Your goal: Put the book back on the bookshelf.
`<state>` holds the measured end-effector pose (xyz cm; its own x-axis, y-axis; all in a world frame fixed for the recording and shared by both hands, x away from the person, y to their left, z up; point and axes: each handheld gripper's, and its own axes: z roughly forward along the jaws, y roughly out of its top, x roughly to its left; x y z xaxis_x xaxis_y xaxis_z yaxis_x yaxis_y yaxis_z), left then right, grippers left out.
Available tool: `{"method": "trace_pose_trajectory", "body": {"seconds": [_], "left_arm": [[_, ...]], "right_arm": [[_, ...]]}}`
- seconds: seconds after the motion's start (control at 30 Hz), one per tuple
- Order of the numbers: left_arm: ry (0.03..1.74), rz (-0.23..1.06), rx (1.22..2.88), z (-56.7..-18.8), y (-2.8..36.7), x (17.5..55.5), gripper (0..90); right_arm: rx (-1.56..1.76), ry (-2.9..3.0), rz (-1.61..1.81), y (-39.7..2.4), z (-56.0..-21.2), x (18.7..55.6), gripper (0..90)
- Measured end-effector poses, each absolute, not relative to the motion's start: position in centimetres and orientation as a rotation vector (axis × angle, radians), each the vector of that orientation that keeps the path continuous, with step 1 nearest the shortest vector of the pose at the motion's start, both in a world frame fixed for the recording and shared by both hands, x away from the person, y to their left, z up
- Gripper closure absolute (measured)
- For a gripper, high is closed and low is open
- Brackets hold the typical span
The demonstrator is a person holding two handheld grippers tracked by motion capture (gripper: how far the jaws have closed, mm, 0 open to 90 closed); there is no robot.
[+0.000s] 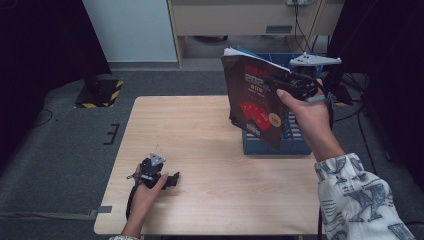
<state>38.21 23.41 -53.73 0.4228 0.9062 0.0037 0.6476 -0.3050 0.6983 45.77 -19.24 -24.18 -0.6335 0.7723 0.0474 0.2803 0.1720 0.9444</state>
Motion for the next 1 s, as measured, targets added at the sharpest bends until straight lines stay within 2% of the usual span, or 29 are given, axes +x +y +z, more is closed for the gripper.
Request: {"method": "trace_pose_trajectory", "body": {"seconds": [1.0], "left_arm": [[1.306, 0.537, 2.059, -53.7, 23.4, 38.2, 0.0]], "right_arm": [[1.102, 1.879, 1.394, -26.0, -24.2, 45.4, 87.1]]}}
